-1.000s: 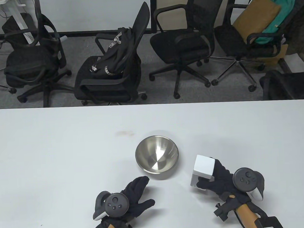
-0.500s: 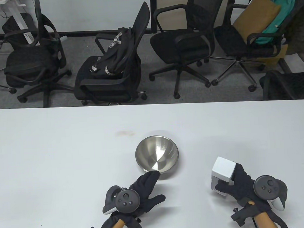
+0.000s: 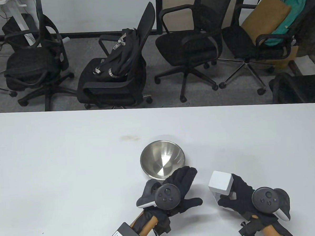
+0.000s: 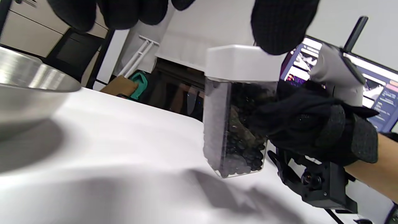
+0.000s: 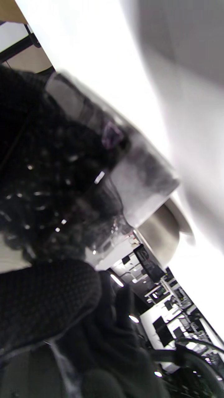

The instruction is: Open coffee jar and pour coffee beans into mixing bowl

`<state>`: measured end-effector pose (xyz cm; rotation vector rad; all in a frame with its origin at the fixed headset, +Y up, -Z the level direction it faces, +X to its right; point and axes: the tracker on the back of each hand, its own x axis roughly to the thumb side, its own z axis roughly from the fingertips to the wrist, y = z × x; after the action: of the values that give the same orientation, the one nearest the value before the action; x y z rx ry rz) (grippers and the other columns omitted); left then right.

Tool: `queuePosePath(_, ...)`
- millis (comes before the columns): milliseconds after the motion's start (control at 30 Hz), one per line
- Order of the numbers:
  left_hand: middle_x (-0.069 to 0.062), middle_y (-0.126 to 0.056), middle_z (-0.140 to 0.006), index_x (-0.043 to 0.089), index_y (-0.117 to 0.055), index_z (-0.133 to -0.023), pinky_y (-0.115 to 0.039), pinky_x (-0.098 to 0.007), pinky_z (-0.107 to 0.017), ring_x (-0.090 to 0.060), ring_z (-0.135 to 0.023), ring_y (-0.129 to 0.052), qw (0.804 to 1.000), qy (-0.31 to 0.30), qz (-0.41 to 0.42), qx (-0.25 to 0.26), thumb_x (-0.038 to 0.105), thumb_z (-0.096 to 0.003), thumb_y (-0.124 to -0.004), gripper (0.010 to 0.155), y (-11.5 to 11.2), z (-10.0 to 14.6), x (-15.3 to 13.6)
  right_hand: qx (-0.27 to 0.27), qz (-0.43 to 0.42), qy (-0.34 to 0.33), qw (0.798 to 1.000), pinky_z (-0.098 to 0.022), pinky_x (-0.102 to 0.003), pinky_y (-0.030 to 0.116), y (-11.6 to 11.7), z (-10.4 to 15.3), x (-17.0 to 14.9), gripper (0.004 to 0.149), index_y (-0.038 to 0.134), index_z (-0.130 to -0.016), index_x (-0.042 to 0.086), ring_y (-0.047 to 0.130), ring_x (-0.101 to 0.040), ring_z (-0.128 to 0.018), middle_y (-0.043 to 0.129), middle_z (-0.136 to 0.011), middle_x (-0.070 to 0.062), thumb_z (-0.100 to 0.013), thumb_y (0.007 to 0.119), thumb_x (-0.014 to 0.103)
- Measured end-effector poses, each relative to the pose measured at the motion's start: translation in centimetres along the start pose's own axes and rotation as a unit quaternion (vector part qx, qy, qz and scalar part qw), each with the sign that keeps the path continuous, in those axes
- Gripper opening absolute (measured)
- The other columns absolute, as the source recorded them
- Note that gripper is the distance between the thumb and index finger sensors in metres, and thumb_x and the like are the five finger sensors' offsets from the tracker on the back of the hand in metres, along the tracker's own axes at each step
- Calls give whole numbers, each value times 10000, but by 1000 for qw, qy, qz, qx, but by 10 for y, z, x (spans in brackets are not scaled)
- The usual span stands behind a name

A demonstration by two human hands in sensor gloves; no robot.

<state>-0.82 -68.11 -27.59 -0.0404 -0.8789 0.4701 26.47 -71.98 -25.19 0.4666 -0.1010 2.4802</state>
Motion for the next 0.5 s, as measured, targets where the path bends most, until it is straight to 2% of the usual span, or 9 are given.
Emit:
queuePosePath(200, -309, -436, -1230, 10, -321, -1233, -660, -672, -720, -549, -1093, -601, 999, -20, 2, -29, 613, -548, -790, 1026, -5, -18, 14, 25, 33, -24, 999, -639, -620, 719, 7, 1, 12, 939, 461, -1066, -77, 777, -478, -860, 654, -997, -338, -457, 939, 454)
queuePosePath(500, -292, -571, -1176, 7, -394, -1225, -742, -608, -685, -492, -992, -754, 998, -19, -20, -55, 603, -548, -796, 987, -24, -9, 18, 65, 79, -69, 992, -647, -612, 720, 25, 1, 33, 937, 466, -1069, -65, 780, -466, -868, 659, -1003, -328, -452, 940, 456)
